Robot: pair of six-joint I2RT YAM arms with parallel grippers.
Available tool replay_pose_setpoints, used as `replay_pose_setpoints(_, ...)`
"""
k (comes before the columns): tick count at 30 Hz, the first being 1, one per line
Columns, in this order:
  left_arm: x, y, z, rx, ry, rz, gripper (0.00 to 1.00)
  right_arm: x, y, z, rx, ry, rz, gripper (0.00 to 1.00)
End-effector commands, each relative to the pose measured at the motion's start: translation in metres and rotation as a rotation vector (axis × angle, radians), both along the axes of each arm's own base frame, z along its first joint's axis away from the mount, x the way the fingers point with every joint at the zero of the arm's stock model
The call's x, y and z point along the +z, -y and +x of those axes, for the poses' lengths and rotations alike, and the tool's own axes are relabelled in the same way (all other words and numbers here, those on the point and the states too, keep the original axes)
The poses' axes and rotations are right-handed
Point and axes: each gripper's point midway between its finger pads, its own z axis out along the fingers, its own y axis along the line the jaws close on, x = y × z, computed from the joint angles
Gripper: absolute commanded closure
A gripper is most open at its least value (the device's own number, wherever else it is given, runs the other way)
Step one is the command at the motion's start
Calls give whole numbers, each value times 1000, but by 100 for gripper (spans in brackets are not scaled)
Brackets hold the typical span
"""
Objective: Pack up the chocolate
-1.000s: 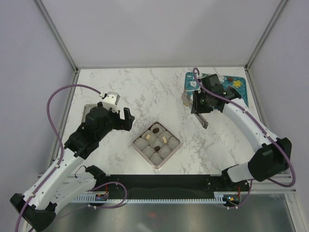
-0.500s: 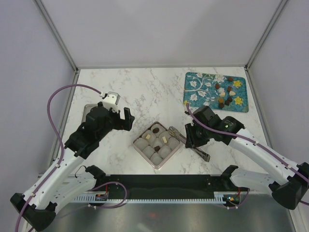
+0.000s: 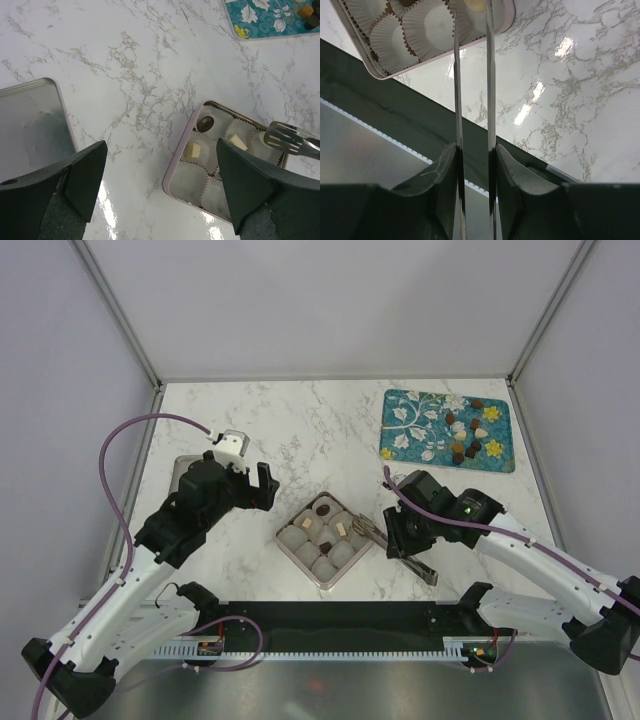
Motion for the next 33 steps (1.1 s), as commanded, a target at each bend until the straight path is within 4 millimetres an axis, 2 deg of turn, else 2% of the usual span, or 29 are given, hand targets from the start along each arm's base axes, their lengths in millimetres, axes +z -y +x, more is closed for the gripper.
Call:
replay_pose_setpoints(1, 10, 1, 4, 13, 27, -19, 2, 4, 1, 7, -29, 34, -6, 60)
replay_pose_setpoints(13, 12, -1, 3, 18, 35, -21, 2, 29, -4, 19, -39, 91, 10, 53)
replay_pose_setpoints(17, 13, -1, 3, 17, 36, -22, 2, 45, -5, 26, -61, 128, 24, 54)
replay_pose_setpoints(20, 14, -1, 3, 16, 39, -25, 2, 64, -2, 43, -114, 201, 13, 55)
replay_pose_setpoints(23, 14, -1, 3, 14, 38, -25, 2, 89, 2, 68, -166, 305, -20, 56)
replay_pose_setpoints(25, 14, -1, 2, 14, 39, -26, 2, 89, 10, 89, -195, 340, -88, 56)
replay_pose_setpoints(26, 14, 0, 2, 12, 39, -29, 2, 95, 15, 101, -223, 369, -106, 55)
replay_pose_setpoints(27, 14, 0, 2, 10, 36, -28, 2, 90, 27, 118, -273, 358, -143, 56)
replay_pose_setpoints(29, 14, 1, 2, 3, 37, -32, 2, 95, 37, 144, -304, 386, -152, 55)
replay_pose_setpoints(30, 14, 1, 1, 2, 36, -31, 2, 91, 57, 163, -376, 379, -185, 56)
replay_pose_setpoints(32, 14, 2, 1, 1, 34, -32, 2, 96, 73, 189, -429, 410, -208, 55)
replay_pose_setpoints(33, 14, 2, 1, 1, 34, -32, 2, 89, 89, 204, -481, 391, -235, 56)
